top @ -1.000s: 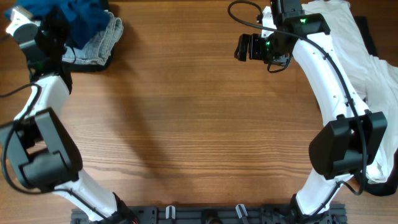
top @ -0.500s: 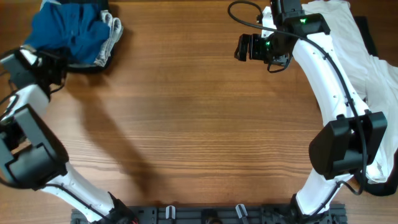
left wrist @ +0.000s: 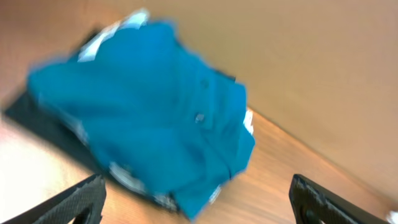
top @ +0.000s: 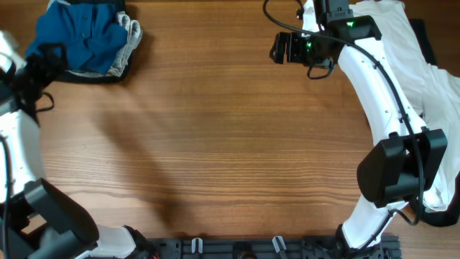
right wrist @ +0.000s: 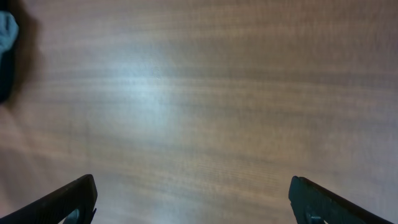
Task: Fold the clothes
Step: 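Lower the teal bundle onto the jeans stack and open the left gripper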
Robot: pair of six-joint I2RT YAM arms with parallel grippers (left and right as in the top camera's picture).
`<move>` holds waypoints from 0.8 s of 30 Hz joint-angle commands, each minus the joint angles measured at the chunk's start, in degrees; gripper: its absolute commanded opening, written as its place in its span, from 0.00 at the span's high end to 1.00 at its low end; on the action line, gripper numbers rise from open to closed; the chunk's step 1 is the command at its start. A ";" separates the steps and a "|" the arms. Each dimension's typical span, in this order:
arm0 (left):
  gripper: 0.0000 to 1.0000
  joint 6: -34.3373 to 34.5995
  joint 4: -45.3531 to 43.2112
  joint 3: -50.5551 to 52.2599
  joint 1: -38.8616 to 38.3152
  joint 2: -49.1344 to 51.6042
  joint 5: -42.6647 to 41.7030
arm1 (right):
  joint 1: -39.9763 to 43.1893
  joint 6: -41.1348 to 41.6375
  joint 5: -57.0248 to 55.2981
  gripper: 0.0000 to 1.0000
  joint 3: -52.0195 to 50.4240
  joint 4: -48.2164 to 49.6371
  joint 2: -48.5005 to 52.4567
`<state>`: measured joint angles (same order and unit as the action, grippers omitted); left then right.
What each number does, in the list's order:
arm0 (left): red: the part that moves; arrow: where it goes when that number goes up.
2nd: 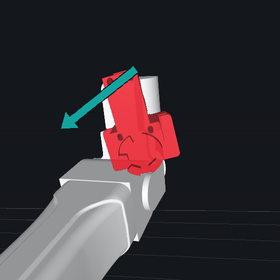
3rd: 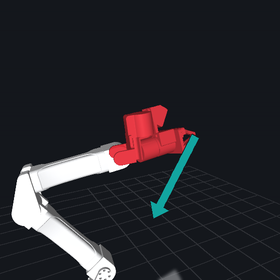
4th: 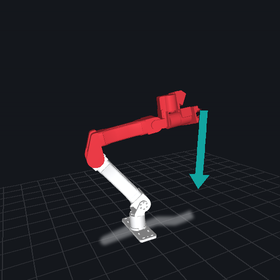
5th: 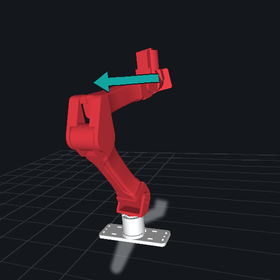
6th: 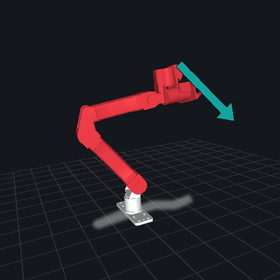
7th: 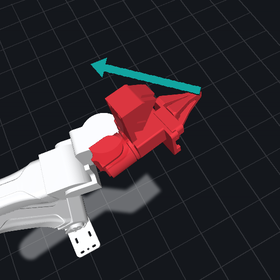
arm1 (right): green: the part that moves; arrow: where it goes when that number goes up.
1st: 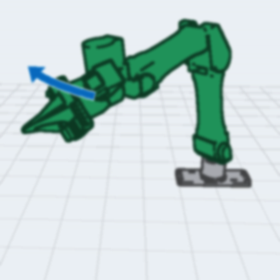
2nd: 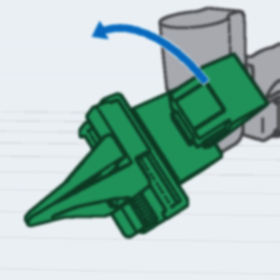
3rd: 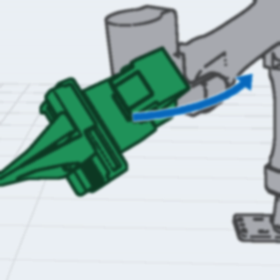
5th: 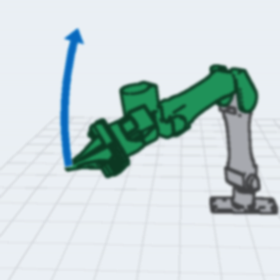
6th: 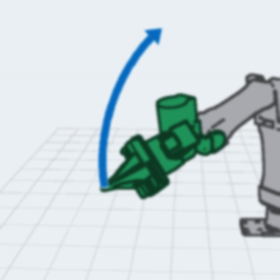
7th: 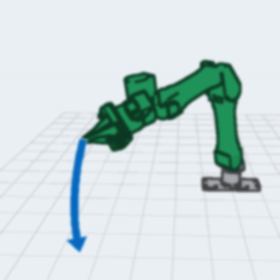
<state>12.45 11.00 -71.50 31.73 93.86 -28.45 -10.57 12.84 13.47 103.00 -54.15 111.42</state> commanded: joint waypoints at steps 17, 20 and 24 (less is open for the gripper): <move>0.00 -21.46 -36.13 -3.52 -12.07 36.89 22.84 | 0.04 -3.69 0.15 0.00 -1.14 -1.44 -0.24; 0.00 -21.38 -31.08 -3.52 -13.00 37.03 22.67 | 0.04 -4.79 0.11 0.00 -1.09 -1.57 -0.26; 0.00 -20.57 -23.47 -3.76 -12.87 29.33 16.24 | 0.04 -10.43 -0.85 0.00 3.04 -1.84 -1.73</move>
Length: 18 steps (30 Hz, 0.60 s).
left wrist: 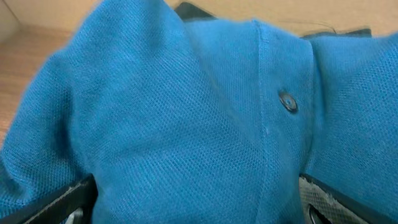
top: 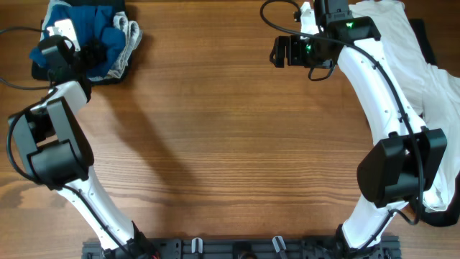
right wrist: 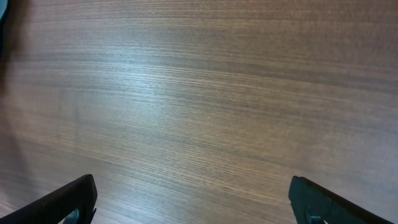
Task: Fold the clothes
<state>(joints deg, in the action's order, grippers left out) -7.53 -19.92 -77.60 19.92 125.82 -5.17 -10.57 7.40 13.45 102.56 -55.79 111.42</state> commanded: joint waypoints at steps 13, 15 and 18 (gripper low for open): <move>0.00 -0.63 28.74 2.03 -0.81 -35.98 -5.27 | 0.04 -5.90 -11.32 0.00 11.39 -7.15 -24.24; 0.00 -0.63 28.74 2.03 -0.81 -36.37 -5.27 | 0.04 -5.75 -11.30 0.00 11.39 -9.33 -25.88; 0.00 -0.63 28.81 2.05 -0.81 -36.13 -5.27 | 0.04 -5.73 -11.30 0.00 11.39 -9.84 -26.45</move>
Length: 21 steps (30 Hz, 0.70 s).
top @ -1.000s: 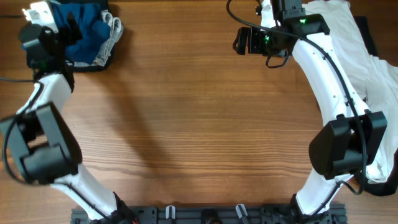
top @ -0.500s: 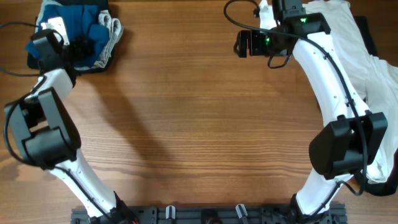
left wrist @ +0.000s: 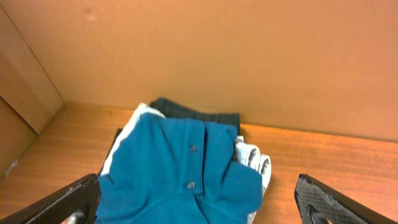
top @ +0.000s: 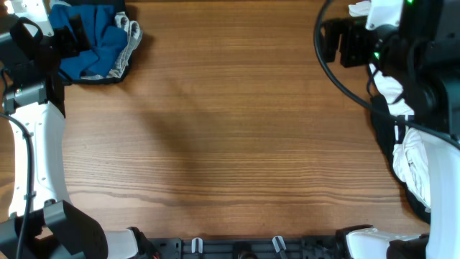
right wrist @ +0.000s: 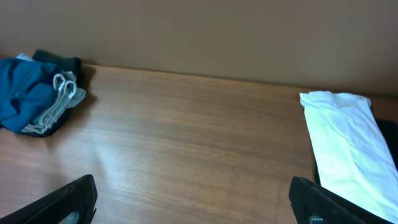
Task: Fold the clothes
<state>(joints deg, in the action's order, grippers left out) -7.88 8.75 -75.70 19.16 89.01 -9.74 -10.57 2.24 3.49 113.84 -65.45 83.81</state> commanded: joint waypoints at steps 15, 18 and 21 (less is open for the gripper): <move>0.00 -0.28 0.13 0.15 -0.04 0.74 -0.70 | 0.70 -5.27 -2.10 0.00 -28.28 24.52 -17.62; 0.00 -0.28 0.13 0.15 -0.04 0.74 -0.70 | 2.47 -5.22 1.38 0.00 -49.18 42.58 -29.05; 0.00 -0.28 0.13 0.15 -0.04 0.74 -0.70 | 5.16 -5.14 5.88 0.00 -68.06 56.37 -39.85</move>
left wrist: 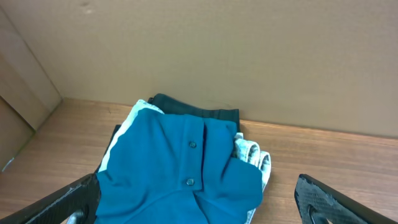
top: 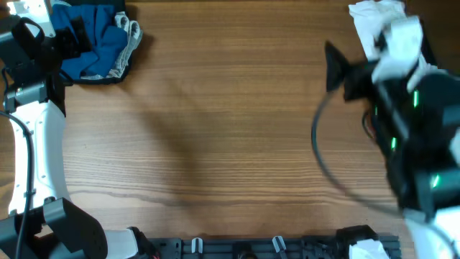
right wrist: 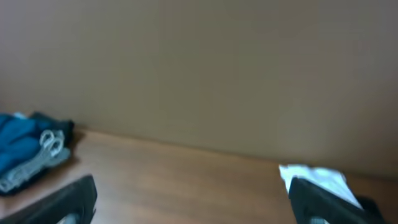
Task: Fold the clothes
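A pile of clothes lies at the table's far left corner: a blue polo shirt (left wrist: 180,177) on top, a grey-white garment (left wrist: 254,157) to its right and a dark one (left wrist: 193,107) behind. My left gripper (left wrist: 199,205) hovers open just short of the pile, holding nothing; from above the left gripper (top: 66,32) is beside the blue shirt (top: 97,39). White clothes (top: 374,18) lie at the far right corner. My right gripper (top: 336,68) is blurred, raised over the table's right side; in its own view the right gripper (right wrist: 199,205) is open and empty.
A brown cardboard wall (left wrist: 205,56) stands behind the wooden table (top: 215,137). The right wrist view, blurred, shows the blue pile (right wrist: 25,152) far left and the white cloth (right wrist: 314,177) at right. A black rail (top: 237,246) runs along the near edge.
My right arm has moved toward the near side and is now blurred in motion, its camera tilted up at the wall. The left gripper stays open by the blue pile, almost unmoved.
First my left gripper was open left of the blue pile while the right one looked down on bare table. Then the left was pressed close onto the blue shirt. After that it stood back, empty, and the right arm had pulled away to the right, where it moves now.
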Robot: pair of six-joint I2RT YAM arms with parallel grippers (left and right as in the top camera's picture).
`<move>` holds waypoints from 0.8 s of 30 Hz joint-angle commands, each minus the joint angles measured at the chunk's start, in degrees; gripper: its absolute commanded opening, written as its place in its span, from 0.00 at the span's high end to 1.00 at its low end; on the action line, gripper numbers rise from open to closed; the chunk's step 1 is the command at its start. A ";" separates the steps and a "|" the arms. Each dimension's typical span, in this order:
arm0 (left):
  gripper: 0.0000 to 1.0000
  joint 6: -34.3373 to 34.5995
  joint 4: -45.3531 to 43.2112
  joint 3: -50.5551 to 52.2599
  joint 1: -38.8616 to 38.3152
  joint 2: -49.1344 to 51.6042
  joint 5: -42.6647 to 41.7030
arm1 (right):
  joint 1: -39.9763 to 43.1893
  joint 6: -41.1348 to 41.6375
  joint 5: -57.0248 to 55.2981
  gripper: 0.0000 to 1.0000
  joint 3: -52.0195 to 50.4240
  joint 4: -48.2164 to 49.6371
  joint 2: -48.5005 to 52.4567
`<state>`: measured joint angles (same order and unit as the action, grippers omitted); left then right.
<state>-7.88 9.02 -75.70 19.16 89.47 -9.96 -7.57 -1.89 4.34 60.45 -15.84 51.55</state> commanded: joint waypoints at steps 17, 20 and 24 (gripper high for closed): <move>0.00 -0.28 -0.13 0.15 -0.04 0.28 -0.48 | 6.16 -1.14 4.63 0.00 -57.18 20.61 -44.50; 0.00 -0.28 -0.13 0.15 -0.04 0.28 -0.48 | 6.16 -1.05 4.76 0.00 -58.82 20.55 -46.49; 0.00 -0.28 -0.13 0.15 -0.04 0.28 -0.48 | 6.14 -0.92 4.76 0.00 -60.17 18.08 -49.42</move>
<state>-7.88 9.02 -75.70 19.16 89.58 -9.93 -1.65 -2.31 8.95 1.43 3.90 4.73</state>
